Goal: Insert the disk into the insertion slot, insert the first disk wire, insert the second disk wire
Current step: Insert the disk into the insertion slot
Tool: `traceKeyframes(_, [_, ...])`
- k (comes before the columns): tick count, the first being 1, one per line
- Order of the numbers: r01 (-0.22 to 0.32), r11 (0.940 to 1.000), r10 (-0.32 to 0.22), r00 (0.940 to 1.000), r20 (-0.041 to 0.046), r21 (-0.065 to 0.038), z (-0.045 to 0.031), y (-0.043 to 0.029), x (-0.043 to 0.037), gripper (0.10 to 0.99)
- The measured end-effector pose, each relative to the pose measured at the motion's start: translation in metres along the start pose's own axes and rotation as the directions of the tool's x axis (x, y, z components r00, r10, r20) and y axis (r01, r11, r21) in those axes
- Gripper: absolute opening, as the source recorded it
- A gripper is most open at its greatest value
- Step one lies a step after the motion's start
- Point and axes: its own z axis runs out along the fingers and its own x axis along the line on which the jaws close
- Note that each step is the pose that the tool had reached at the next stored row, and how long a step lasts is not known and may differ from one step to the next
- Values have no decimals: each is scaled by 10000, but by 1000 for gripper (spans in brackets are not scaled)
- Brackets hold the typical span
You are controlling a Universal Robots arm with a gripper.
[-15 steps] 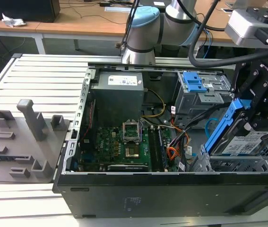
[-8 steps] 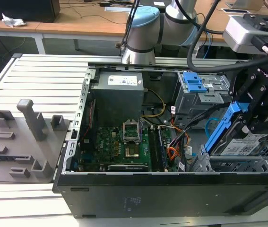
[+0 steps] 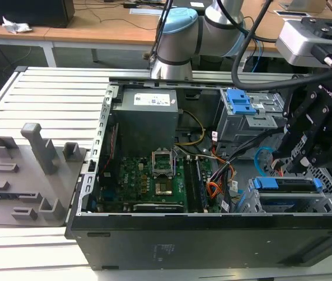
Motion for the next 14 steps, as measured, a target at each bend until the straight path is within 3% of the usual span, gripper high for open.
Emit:
traceKeyframes(3, [0,10000,0,10000,0,0,2,0,0,239])
traceKeyframes(4, [0,10000,0,10000,0,0,4,0,0,118])
traceKeyframes(11, [1,10000,-1,10000,2,0,8,-9,0,106])
traceKeyframes(14, [2,10000,-2,10000,2,-15,9,-106,-4,106])
